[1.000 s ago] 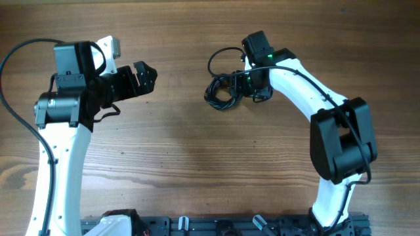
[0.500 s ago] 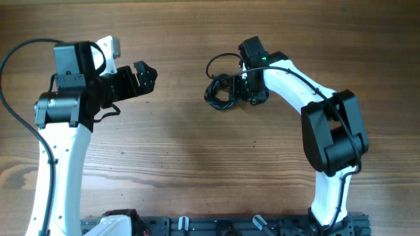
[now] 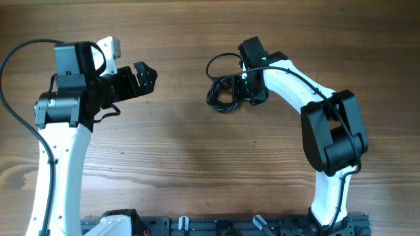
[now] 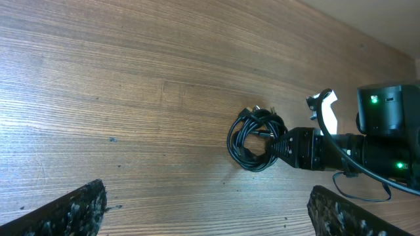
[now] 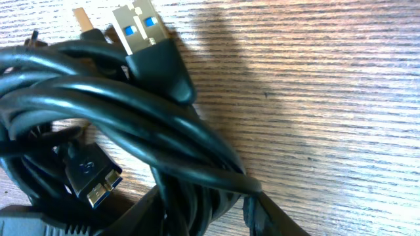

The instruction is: Untangle cables

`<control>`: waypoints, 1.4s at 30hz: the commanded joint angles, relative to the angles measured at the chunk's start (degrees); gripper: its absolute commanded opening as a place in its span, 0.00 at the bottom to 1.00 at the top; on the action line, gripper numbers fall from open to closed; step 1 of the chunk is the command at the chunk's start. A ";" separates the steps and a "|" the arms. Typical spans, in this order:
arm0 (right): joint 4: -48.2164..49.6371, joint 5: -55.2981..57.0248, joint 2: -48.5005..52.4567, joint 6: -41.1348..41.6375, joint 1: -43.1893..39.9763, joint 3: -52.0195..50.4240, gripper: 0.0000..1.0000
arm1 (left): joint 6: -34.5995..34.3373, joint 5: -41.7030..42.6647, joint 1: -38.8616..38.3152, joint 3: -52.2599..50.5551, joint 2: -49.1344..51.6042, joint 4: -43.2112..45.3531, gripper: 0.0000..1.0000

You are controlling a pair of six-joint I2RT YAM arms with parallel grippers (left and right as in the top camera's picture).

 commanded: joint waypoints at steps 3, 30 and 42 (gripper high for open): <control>-1.11 -1.88 0.55 -1.90 0.28 0.20 0.18 | -0.35 0.92 0.31 0.85 0.42 -0.02 1.00; 2.29 -32.39 -18.12 -20.13 -1.03 0.17 0.04 | -6.60 11.85 -2.64 0.85 1.70 1.95 0.90; 2.19 -35.78 -18.12 -18.82 -1.03 0.17 0.04 | -10.88 11.58 -12.04 0.85 9.35 10.08 0.82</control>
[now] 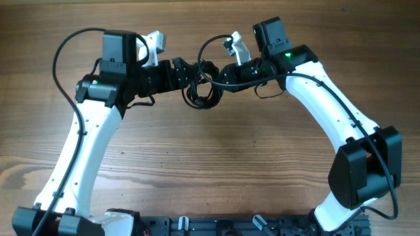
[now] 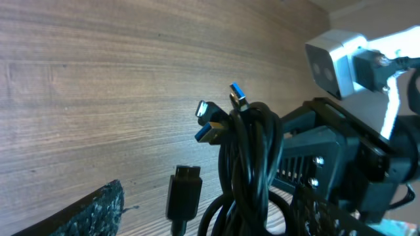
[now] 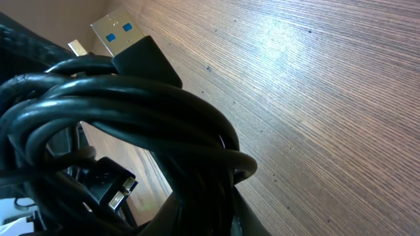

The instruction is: Untangle cables

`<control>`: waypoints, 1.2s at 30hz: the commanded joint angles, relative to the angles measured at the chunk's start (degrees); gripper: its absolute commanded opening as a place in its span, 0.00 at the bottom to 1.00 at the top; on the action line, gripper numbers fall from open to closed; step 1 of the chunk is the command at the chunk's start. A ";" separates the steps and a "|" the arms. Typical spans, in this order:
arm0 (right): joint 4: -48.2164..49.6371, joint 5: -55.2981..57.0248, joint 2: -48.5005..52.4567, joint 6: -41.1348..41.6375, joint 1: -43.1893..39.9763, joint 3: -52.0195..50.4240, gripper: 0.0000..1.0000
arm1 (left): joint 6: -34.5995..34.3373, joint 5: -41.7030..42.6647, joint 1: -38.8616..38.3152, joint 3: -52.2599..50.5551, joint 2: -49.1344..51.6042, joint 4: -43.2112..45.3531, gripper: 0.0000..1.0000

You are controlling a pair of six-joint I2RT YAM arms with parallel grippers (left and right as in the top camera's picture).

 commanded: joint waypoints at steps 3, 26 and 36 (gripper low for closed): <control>0.48 -3.04 -1.60 0.50 -0.17 0.17 0.04 | -3.17 0.66 -0.20 0.83 1.18 0.37 0.83; -0.57 -2.99 -1.60 0.98 -0.17 0.15 0.04 | -2.89 -9.05 -2.69 0.85 2.67 4.66 0.79; -0.50 0.52 -1.60 5.62 -0.17 0.15 0.04 | -22.03 -7.91 -2.43 0.85 2.67 6.43 0.64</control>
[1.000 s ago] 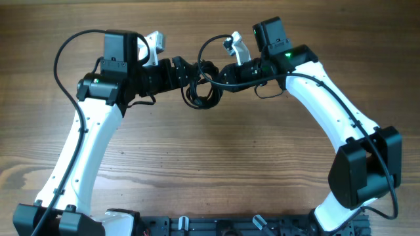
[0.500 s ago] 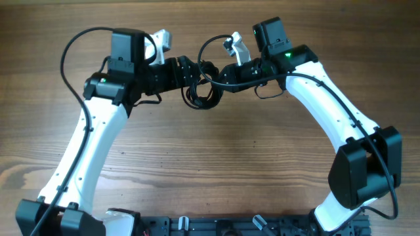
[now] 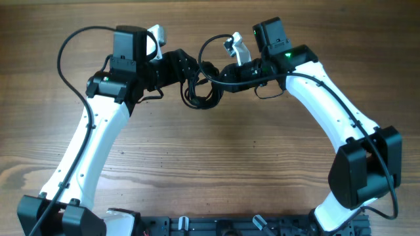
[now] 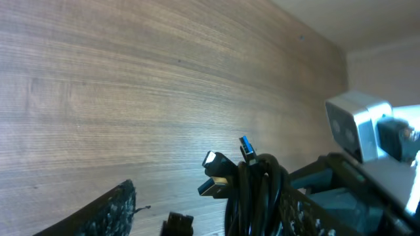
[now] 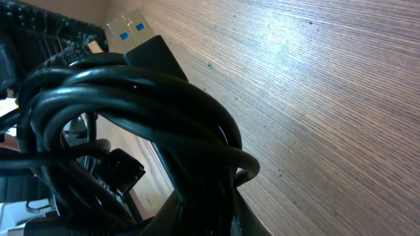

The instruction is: Untangle cables

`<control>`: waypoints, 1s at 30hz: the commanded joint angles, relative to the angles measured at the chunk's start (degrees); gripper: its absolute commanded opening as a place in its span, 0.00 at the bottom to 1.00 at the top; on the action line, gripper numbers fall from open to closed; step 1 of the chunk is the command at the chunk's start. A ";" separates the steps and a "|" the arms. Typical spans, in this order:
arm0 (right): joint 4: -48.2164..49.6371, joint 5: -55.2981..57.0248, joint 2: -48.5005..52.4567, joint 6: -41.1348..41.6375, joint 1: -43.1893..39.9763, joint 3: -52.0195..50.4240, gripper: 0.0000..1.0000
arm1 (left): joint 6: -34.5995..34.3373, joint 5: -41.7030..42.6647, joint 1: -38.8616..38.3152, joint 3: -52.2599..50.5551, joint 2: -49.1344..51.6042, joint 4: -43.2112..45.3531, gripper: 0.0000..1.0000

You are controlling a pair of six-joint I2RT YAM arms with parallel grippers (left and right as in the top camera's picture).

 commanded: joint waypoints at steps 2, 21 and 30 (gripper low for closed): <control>0.15 4.11 -1.60 5.11 -0.17 0.15 0.04 | -16.06 1.38 1.01 0.85 0.31 0.07 0.54; 0.72 9.90 -1.60 6.19 -0.17 0.15 0.04 | -32.85 12.15 0.72 0.83 6.69 0.09 0.34; 0.72 11.50 -1.60 6.21 -0.13 0.13 0.04 | -34.29 13.92 -0.22 0.85 7.82 3.72 0.32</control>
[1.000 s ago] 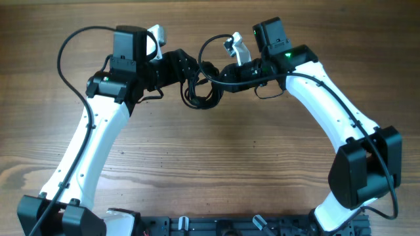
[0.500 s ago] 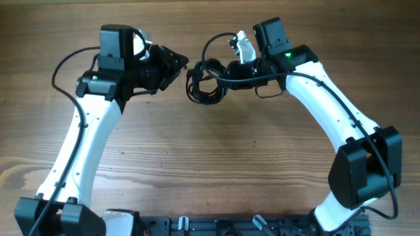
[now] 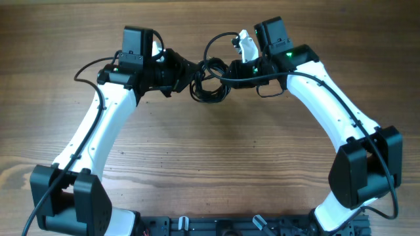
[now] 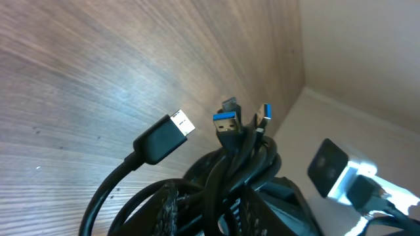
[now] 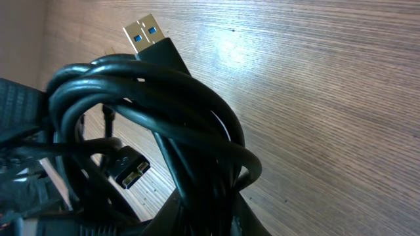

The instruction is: Untangle cables

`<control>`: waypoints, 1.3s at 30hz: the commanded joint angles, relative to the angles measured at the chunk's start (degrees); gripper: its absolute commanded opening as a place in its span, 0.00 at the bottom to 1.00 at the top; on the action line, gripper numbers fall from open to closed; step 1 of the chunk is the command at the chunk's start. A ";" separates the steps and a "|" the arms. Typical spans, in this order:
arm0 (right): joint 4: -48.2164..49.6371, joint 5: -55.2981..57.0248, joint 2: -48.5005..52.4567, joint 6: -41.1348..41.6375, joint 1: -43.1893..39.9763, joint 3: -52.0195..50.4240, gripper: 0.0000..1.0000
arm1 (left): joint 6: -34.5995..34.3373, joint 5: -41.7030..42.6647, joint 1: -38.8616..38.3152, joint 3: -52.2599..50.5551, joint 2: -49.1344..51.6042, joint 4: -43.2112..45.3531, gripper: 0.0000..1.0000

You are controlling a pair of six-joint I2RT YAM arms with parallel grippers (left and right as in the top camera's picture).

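Observation:
A black cable bundle (image 3: 211, 82) hangs over the far middle of the table, held between both arms. From the left, my left gripper (image 3: 189, 71) is shut on several of its strands (image 4: 230, 164). Its fingers (image 4: 172, 213) stand on either side of them. My right gripper (image 3: 230, 71) is shut on the bundle (image 5: 164, 111) from the right. A blue USB-A plug (image 4: 226, 123) and a flat micro-B plug (image 4: 164, 139) stick out of the loops. The right wrist view shows the USB-A plug (image 5: 147, 36) and the micro-B plug (image 5: 131, 169).
The wooden table (image 3: 210, 164) lies under the bundle. A black rail (image 3: 230, 226) runs along the front edge. Each arm's own thin cable loops beside it. A pale wall (image 4: 367, 65) rises beyond the table's far edge.
My left gripper's fingers stood wide apart beside the bundle; now they are shut on its strands. The bundle sits slightly further right and further back. The right gripper still grips it.
The bundle lay on the table at the right with my right gripper on it, the left gripper open far to the left. Then the right gripper held it raised near the middle, the open left gripper close by. Now both grippers hold it.

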 commanded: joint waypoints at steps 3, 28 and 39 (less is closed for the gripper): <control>0.44 0.04 -1.60 0.48 0.15 0.02 0.04 | -1.33 3.17 -0.63 0.85 0.52 1.49 0.28; -2.67 17.38 2.05 5.14 -1.53 -0.24 0.04 | 11.43 22.29 13.55 0.85 -1.42 13.33 0.04; -0.26 -6.51 2.05 -10.62 -2.38 -0.24 0.04 | 27.67 23.54 18.05 0.85 -1.40 7.23 0.04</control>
